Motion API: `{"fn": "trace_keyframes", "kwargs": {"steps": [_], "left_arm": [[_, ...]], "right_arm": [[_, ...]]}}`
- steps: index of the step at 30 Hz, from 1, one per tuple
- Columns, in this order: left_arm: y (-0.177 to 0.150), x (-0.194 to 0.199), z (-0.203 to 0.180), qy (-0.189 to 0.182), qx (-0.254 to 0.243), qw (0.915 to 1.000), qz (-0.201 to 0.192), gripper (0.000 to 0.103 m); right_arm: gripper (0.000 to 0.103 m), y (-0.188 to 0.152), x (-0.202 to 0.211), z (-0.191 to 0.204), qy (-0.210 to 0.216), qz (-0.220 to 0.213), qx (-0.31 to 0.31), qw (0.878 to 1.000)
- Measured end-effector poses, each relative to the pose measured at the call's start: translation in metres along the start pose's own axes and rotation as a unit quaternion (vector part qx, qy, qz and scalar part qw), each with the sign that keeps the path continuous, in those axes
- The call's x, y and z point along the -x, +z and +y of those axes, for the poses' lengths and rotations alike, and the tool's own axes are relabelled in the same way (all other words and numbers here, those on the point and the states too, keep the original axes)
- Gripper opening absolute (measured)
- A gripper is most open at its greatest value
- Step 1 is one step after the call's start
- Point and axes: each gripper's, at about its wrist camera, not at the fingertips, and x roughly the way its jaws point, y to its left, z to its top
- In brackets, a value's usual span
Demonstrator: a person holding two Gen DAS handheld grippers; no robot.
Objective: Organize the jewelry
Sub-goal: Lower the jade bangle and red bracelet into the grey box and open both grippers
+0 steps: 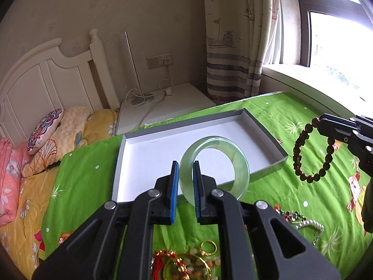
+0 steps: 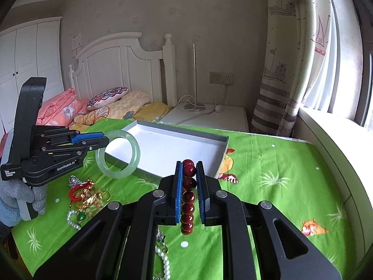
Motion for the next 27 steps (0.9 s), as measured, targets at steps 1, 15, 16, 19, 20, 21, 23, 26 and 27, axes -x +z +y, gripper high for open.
{"fn": "trace_keyframes", "kwargs": {"steps": [1,15,16,19,20,21,23,26,27], "left_arm": [[0.005,-0.007,0.003,0.002,0.006,1.0000,0.004,0.011],[0.020,-0.086,0.068,-0.002,0.149,0.9852,0.085,0.000],[0.017,-0.090,0.069,0.004,0.143,0.9852,0.095,0.000],[0.002,-0.102,0.070,0.010,0.134,0.9828,0.126,0.024],[-0.004,-0.107,0.070,0.011,0.132,0.9815,0.138,0.032],[-0.011,-0.110,0.069,0.012,0.130,0.9811,0.142,0.036],[-0.017,-0.109,0.069,0.024,0.119,0.9826,0.141,0.037],[-0.020,-0.104,0.070,0.017,0.112,0.9807,0.160,0.036],[-0.022,-0.100,0.068,0.015,0.108,0.9797,0.168,0.036]], "right_arm": [[0.014,0.007,-0.007,0.000,0.002,0.001,0.000,1.000],[0.015,0.030,-0.137,-0.020,0.036,0.106,-0.118,0.987],[0.016,0.024,-0.144,-0.022,0.029,0.124,-0.124,0.984],[0.032,0.004,-0.160,-0.026,0.038,0.183,-0.136,0.973],[0.041,0.002,-0.155,-0.023,0.045,0.168,-0.121,0.977],[0.051,0.000,-0.151,-0.019,0.048,0.164,-0.107,0.979],[0.066,-0.003,-0.147,-0.007,0.046,0.176,-0.077,0.980],[0.075,-0.009,-0.139,0.011,0.032,0.184,-0.026,0.982],[0.075,-0.009,-0.138,0.011,0.037,0.192,-0.030,0.980]]}}
